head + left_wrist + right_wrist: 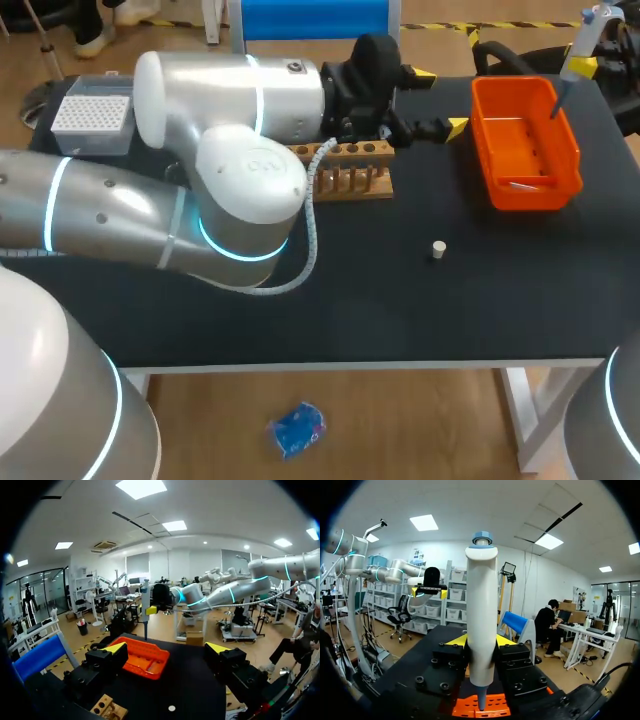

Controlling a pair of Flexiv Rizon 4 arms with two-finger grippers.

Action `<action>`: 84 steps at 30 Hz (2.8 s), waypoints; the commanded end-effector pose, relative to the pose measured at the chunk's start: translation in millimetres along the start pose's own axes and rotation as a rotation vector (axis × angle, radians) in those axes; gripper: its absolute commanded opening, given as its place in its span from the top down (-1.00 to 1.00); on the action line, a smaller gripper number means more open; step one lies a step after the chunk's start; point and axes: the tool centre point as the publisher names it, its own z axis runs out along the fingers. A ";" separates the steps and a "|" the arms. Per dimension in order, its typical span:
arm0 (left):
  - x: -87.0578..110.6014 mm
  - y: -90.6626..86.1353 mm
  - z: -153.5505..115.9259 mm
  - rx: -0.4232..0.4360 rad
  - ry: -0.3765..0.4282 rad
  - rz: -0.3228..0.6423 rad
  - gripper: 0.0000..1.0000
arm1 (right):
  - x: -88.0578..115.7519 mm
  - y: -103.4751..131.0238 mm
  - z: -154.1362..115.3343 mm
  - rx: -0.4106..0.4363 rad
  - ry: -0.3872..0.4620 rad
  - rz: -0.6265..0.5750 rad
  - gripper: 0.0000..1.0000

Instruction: Invert the test tube, pick up the pipette, mount the tip to pipette, aspirate from beaker and dispense into the tube, eject the tip, return the pipette, and cap with the stopper.

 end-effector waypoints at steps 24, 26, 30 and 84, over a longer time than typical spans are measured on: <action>1.8 38.9 -53.8 0.321 0.091 0.066 -1.00 | -0.9 0.4 -1.0 0.002 0.004 0.000 1.00; 0.6 43.7 -62.0 0.320 0.094 0.077 -1.00 | -0.9 0.4 -1.0 0.002 0.004 0.000 1.00; -6.4 57.5 -76.1 0.337 0.079 0.105 -1.00 | -0.9 0.4 -1.0 0.002 0.004 0.000 1.00; -20.0 82.3 -98.9 0.255 0.055 0.211 -1.00 | 67.5 11.3 165.7 -0.042 0.246 -0.017 1.00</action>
